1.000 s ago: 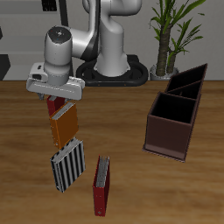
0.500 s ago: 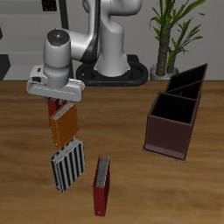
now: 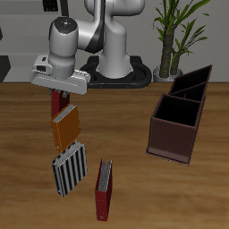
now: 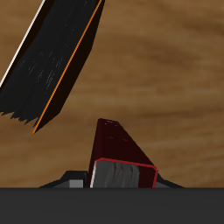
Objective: Place the right red book into the left desk caddy's front compartment and place the orange book into the left desk caddy's left compartment and place the striped book into the left desk caddy's left compartment
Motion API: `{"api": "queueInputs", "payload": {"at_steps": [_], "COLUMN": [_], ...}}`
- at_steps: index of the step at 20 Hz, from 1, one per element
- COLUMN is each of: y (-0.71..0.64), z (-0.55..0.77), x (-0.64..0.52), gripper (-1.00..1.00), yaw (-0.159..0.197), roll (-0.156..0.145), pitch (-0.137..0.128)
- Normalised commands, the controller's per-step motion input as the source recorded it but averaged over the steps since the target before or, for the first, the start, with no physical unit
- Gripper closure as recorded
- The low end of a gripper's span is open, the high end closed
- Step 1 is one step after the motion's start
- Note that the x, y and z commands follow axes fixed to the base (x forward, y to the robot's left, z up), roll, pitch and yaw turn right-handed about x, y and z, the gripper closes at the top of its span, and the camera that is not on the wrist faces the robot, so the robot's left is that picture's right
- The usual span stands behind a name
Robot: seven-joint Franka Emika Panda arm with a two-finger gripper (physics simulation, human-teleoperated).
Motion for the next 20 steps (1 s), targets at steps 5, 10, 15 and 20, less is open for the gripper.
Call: {"api": "queueInputs", "payload": {"at_steps": [5, 10, 15, 20], "y": [0.53, 0.46, 0.63, 0.53], "z": [0.27, 0.12, 0.20, 0.29], "x": [-0.22, -0.20, -0.31, -0.24], "gripper": [1.00, 1.00, 1.00, 1.00], "yaw": [0.023, 0.011, 0.029, 0.000], "roll": [0.021, 0.013, 0.079, 0.122], "pitch": [0.004, 0.026, -0.022, -0.028]}}
